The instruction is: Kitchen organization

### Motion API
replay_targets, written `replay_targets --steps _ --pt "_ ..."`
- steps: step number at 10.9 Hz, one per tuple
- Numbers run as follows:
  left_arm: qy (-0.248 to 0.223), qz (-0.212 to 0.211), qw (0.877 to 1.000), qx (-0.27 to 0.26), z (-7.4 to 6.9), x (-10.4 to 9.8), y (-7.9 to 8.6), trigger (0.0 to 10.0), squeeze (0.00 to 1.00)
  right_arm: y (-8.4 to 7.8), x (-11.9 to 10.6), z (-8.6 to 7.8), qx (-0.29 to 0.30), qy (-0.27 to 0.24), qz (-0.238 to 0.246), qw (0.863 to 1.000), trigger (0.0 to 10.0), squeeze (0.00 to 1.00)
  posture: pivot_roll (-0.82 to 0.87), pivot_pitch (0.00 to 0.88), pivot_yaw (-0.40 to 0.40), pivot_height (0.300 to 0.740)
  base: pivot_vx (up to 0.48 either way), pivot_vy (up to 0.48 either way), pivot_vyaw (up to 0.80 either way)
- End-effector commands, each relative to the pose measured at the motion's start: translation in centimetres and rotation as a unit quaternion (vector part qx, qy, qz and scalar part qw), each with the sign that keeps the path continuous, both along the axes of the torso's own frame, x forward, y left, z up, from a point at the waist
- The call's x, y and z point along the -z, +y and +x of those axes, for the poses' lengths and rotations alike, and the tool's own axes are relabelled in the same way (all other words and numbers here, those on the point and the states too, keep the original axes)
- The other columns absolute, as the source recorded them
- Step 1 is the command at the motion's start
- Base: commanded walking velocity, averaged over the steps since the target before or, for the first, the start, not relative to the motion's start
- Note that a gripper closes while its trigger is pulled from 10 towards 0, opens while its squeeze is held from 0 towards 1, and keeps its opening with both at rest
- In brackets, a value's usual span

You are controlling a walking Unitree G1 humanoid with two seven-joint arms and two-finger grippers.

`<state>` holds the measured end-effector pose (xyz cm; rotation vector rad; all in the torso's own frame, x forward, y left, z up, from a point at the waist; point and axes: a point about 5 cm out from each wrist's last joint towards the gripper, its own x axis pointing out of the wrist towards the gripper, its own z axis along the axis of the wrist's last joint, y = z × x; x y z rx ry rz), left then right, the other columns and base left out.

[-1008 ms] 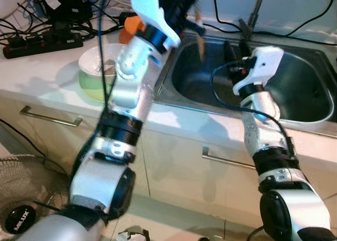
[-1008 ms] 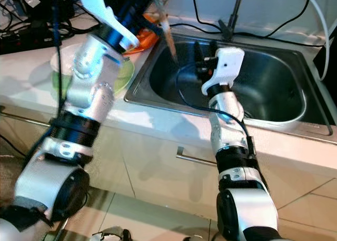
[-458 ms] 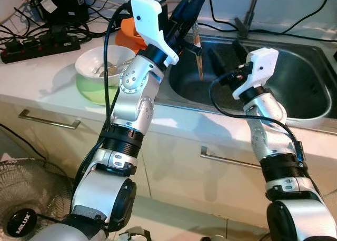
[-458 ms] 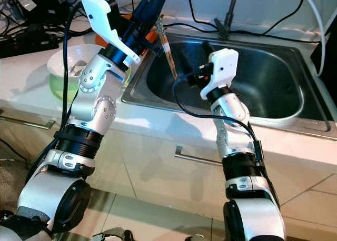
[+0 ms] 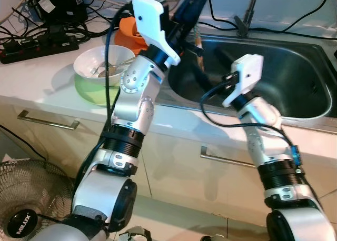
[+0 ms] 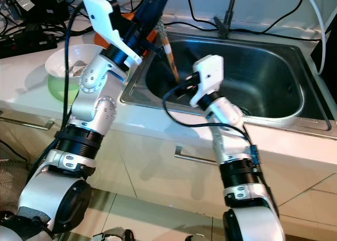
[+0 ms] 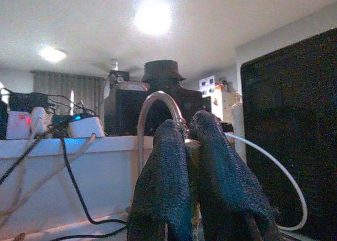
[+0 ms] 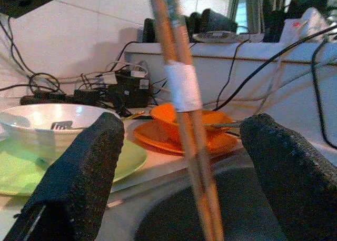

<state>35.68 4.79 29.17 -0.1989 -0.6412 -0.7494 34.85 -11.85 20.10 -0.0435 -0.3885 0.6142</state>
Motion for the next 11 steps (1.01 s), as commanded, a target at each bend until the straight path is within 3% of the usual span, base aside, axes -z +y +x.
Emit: replay_targets --steps 1,4,6,7,8,11 --pt "-0.010 0.002 1.000 0.009 -0.3 -0.4 -0.1 10.0 0.00 0.2 0.1 -0.1 -0.004 0.002 -0.009 1.000 10.0 0.00 0.02 0.056 0.057 0.740 0.000 0.000 0.00" --pt "-0.006 -0.001 1.000 0.027 -0.8 -0.4 -0.7 10.0 0.00 1.1 0.6 0.3 0.013 0.012 -0.001 1.000 10.0 0.00 0.03 0.060 0.055 0.740 0.000 0.000 0.00" --pt "-0.003 0.001 1.000 0.030 -0.9 -0.2 -0.8 10.0 0.00 0.8 0.8 0.9 0.046 0.023 0.004 0.999 10.0 0.00 0.04 0.062 0.050 0.740 0.000 0.000 0.00" --pt "-0.003 0.001 1.000 0.029 -0.9 -0.2 -0.8 10.0 0.00 0.6 0.9 1.0 0.055 0.025 0.004 0.998 0.8 0.00 0.04 0.062 0.048 0.740 0.000 0.000 0.00" --pt "-0.002 0.001 1.000 0.027 -0.9 -0.3 -0.8 10.0 0.00 0.5 1.0 1.1 0.058 0.024 0.004 0.998 0.0 0.00 0.04 0.062 0.045 0.740 0.000 0.000 0.00" --pt "-0.002 -0.003 1.000 0.027 -1.0 -0.4 -0.9 10.0 0.00 0.8 1.2 1.2 0.052 0.026 0.000 0.998 0.0 0.00 0.05 0.060 0.040 0.740 0.000 0.000 0.00"
